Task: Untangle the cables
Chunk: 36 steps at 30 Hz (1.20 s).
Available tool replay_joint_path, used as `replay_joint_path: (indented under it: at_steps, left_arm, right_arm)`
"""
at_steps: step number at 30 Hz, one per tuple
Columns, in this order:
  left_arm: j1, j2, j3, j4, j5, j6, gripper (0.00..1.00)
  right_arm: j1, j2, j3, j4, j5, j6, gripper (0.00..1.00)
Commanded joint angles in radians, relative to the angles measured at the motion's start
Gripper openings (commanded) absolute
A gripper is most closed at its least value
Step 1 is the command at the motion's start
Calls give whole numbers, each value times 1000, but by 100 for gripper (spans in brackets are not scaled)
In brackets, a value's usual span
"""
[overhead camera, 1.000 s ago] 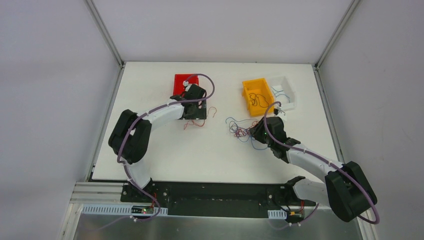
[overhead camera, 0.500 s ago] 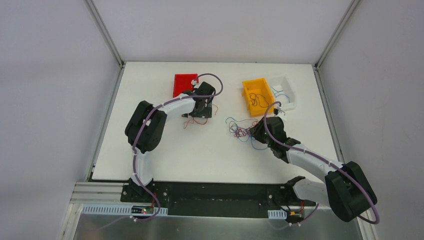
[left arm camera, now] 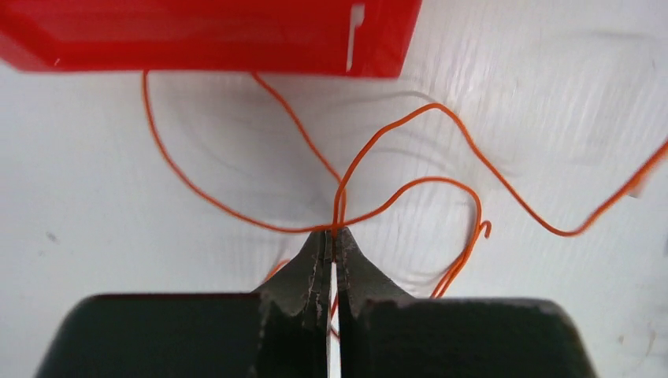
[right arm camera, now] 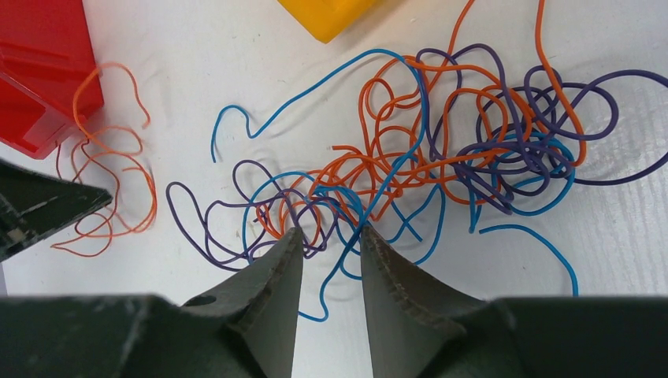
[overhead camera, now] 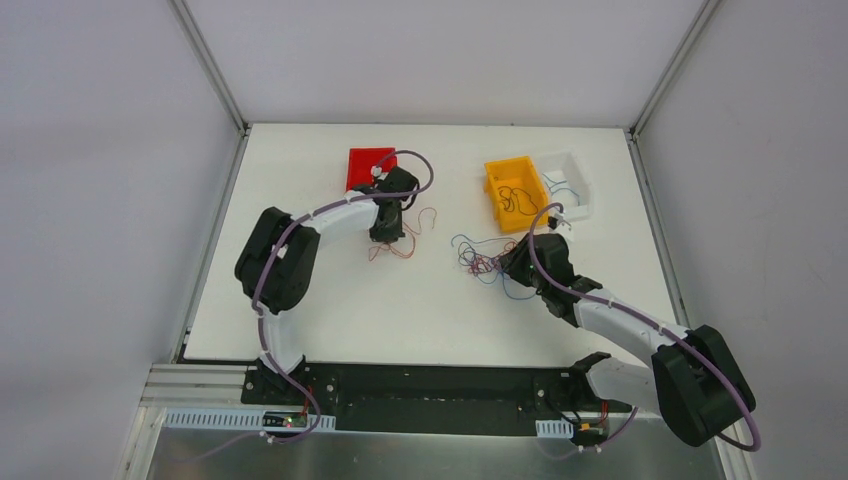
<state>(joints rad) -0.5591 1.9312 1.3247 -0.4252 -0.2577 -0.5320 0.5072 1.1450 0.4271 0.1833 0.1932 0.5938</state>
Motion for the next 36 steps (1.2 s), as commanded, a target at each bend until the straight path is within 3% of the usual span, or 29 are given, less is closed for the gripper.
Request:
replay_joint_path:
  at_steps: [1,10,15,25,36]
  left_arm:
    - [6,-197,-39,-89,13,39,0]
    - [64,-494,-32,-296,-6,103,0]
    - [120,-569,20,-339,-13,136,0]
    - [204,-467,195,-378,-27,202,0]
    - [233,-152,478,-375,-70,232,0]
  right_arm:
    - [-4,-22,-4,29,1,-9,35]
    - [-4,-21,-2,33,-11,-8,35]
    - [-4,-24,-3,37,-22,-4,35]
    - [-3,-47,-15,40,-23,-6,35]
    - [-3,-67,-21,36,-13,-8,35]
